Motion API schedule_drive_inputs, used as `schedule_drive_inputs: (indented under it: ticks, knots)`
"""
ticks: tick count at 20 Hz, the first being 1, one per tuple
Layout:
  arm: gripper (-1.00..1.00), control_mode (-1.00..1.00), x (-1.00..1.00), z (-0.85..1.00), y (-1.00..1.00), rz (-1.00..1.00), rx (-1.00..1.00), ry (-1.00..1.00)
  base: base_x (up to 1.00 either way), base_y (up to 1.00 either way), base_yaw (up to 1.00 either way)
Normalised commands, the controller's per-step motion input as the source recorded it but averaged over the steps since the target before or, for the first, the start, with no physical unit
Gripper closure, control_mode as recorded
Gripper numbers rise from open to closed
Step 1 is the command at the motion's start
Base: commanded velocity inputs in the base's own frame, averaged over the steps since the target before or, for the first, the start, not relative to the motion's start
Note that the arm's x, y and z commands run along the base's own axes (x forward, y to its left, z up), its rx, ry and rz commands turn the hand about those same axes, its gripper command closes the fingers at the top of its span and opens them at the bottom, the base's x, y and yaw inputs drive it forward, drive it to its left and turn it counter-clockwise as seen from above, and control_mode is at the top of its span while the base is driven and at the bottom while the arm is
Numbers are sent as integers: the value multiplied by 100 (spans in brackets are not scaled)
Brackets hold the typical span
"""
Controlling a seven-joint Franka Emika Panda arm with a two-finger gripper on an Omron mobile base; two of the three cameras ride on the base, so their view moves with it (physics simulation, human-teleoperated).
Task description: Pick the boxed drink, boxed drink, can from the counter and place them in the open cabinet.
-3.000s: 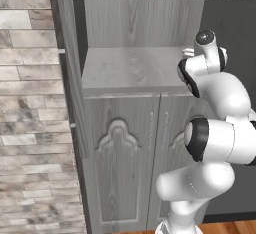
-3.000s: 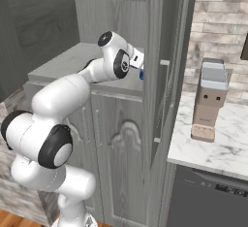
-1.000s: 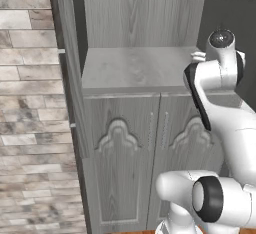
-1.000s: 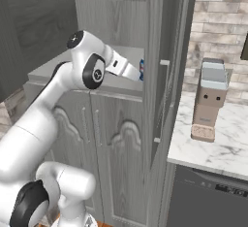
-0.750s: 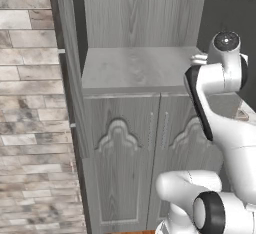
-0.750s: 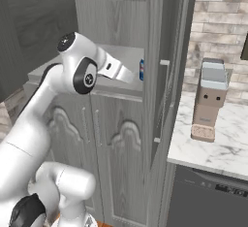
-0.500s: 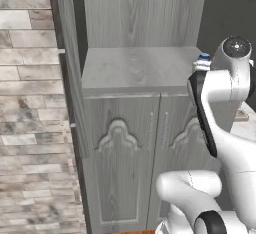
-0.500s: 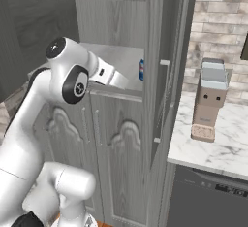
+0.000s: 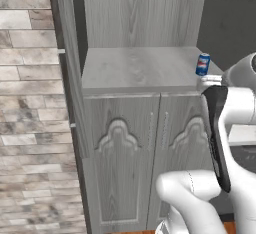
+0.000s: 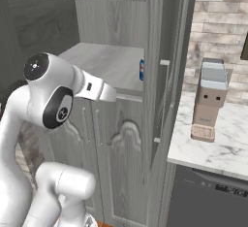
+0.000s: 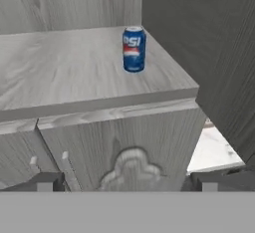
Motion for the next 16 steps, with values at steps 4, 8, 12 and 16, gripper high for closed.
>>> schedule_drive_inputs:
  ticks: [4, 8, 12, 16]
  knots:
    - [-100, -100, -58, 7, 34, 18, 0, 0, 0, 0, 0]
    - [-100, -100, -45, 13, 34, 16, 0, 0, 0, 0, 0]
    - [-100, -100, -31, 19, 28, 6, 1, 0, 0, 0, 0]
    - [-100, -100, -37, 16, 25, 0, 0, 0, 0, 0, 0]
